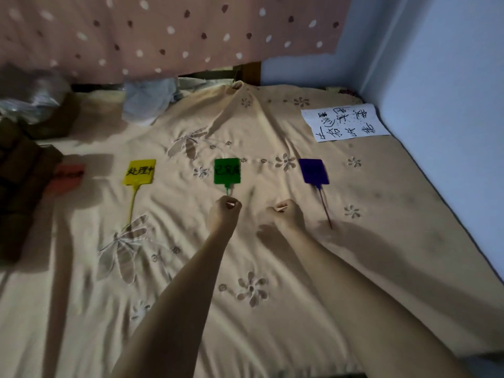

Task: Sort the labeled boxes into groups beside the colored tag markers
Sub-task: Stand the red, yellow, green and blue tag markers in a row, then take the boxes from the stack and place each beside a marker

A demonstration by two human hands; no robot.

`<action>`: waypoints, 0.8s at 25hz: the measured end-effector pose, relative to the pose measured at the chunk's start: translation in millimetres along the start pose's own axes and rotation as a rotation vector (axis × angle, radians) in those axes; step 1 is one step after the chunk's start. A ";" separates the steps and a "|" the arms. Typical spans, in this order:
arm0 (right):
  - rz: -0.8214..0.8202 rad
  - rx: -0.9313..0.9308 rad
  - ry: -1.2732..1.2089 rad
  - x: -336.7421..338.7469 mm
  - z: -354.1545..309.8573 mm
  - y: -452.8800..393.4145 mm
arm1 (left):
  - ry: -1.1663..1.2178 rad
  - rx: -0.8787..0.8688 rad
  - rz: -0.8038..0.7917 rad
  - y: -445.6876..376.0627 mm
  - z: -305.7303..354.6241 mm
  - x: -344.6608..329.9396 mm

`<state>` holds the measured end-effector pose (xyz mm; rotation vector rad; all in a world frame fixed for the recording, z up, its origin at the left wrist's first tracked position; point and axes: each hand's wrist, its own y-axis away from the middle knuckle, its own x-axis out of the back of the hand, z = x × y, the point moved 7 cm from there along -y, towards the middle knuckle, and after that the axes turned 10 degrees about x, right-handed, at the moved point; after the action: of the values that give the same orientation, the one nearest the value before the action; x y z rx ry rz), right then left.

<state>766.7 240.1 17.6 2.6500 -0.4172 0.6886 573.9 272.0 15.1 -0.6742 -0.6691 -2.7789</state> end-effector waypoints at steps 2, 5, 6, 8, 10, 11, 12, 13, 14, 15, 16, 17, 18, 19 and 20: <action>-0.025 0.004 -0.023 -26.1 -13.6 31.1 | -0.028 -0.023 0.022 8.1 -12.9 44.7; -0.027 0.049 -0.041 -59.3 -34.6 69.1 | -0.063 -0.022 0.037 14.2 -31.9 99.3; -0.030 0.064 -0.061 -70.5 -41.3 81.5 | -0.075 -0.022 0.035 15.0 -38.1 114.7; -0.051 0.098 -0.076 -90.1 -54.6 101.8 | -0.061 -0.017 0.041 16.3 -49.0 140.9; -0.082 0.114 -0.086 -106.6 -64.0 114.0 | -0.057 -0.007 0.056 19.6 -57.4 162.3; -0.093 0.117 -0.094 -112.7 -67.4 117.7 | -0.051 0.011 0.061 19.1 -63.1 169.9; -0.106 0.122 -0.099 -118.0 -71.2 120.7 | -0.042 0.033 0.069 19.1 -68.1 177.9; -0.125 0.133 -0.100 -123.9 -76.5 123.6 | -0.035 0.060 0.081 21.8 -72.2 187.8; -0.148 0.145 -0.099 -129.1 -82.2 125.7 | -0.035 0.081 0.093 23.2 -76.8 196.7; -0.173 0.162 -0.090 -133.9 -87.8 126.7 | -0.039 0.093 0.107 25.8 -79.7 205.1; -0.195 0.177 -0.076 -138.7 -92.3 128.2 | -0.042 0.098 0.123 28.3 -82.5 213.2; -0.215 0.191 -0.062 -142.9 -96.8 129.4 | -0.051 0.108 0.133 30.0 -85.5 220.3; -0.235 0.205 -0.049 -147.2 -102.2 130.4 | -0.066 0.115 0.146 29.4 -89.3 227.8; -0.252 0.218 -0.033 -151.8 -106.9 131.5 | -0.081 0.126 0.157 29.4 -91.4 235.1; -0.263 0.227 -0.010 -155.7 -110.7 132.5 | -0.093 0.129 0.171 27.3 -93.7 241.4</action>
<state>542.8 198.3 63.9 2.8486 0.0117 0.6726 334.8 182.2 66.1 -0.7978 -0.7631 -2.5378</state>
